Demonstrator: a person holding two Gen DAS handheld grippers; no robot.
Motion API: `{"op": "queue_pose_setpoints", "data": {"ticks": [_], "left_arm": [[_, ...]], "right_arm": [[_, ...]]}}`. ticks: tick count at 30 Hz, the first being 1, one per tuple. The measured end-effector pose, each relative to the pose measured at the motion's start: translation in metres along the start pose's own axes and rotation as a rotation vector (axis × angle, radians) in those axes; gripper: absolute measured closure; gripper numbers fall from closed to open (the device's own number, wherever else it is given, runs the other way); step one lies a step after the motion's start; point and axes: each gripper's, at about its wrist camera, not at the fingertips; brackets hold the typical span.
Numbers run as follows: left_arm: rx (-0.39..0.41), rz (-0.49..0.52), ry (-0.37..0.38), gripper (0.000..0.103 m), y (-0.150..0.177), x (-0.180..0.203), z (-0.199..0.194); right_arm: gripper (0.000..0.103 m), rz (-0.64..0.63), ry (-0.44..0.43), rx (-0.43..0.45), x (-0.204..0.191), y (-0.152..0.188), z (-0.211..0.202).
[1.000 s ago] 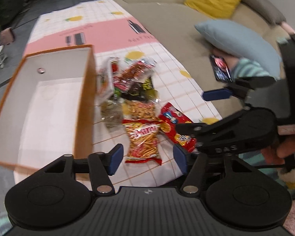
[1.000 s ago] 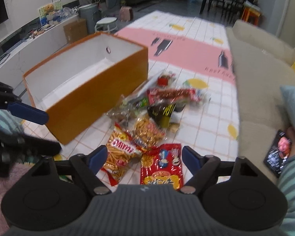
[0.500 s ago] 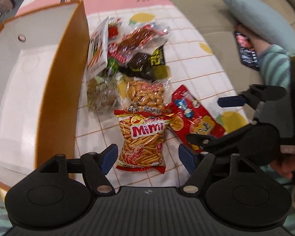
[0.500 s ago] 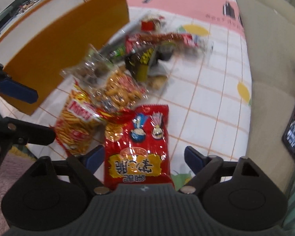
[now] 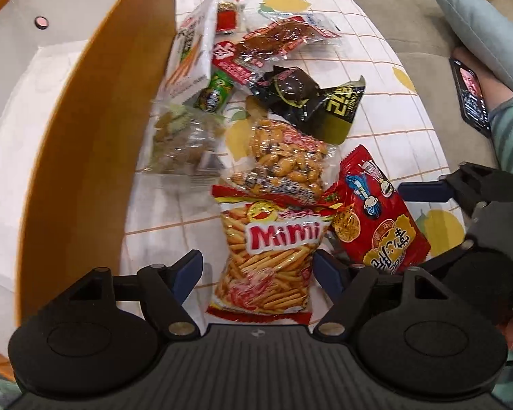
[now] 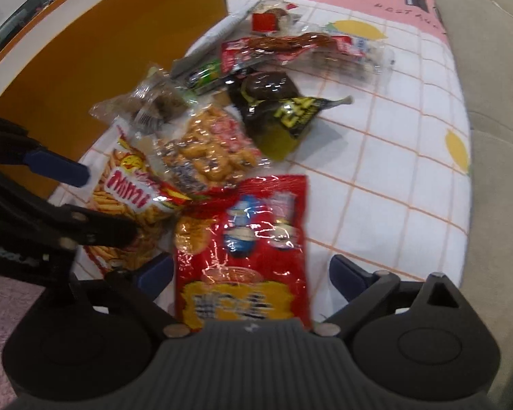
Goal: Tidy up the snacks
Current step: 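Grasp the Mimi bag with the left tool while the right tool grasps the red noodle bag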
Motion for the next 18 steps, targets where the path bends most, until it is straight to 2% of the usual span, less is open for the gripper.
{"op": "queue_pose_setpoints", "data": {"ticks": [5, 7, 15, 18], "left_arm": [[-0.019, 0.017, -0.008, 0.018, 0.000, 0.005, 0.010], [-0.028, 0.007, -0.002, 0.021, 0.000, 0.003, 0.014], [-0.011, 0.004, 0.001, 0.047, 0.002, -0.001, 0.017], [0.006, 0.002, -0.007, 0.051, 0.003, -0.003, 0.012]], "right_arm": [[0.012, -0.054, 0.034, -0.031, -0.011, 0.003, 0.008], [0.016, -0.063, 0.042, -0.028, -0.013, 0.003, 0.008], [0.033, -0.063, 0.065, 0.001, -0.016, 0.002, 0.002], [0.035, -0.053, 0.064, 0.007, -0.014, 0.002, -0.001]]}}
Point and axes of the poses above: each gripper's, at about its wrist camera, not at the fingertips, and z roughly the way its jaws point, x to its right, y to its underside, and after that the axes turned 12 degrees about -y, right-handed
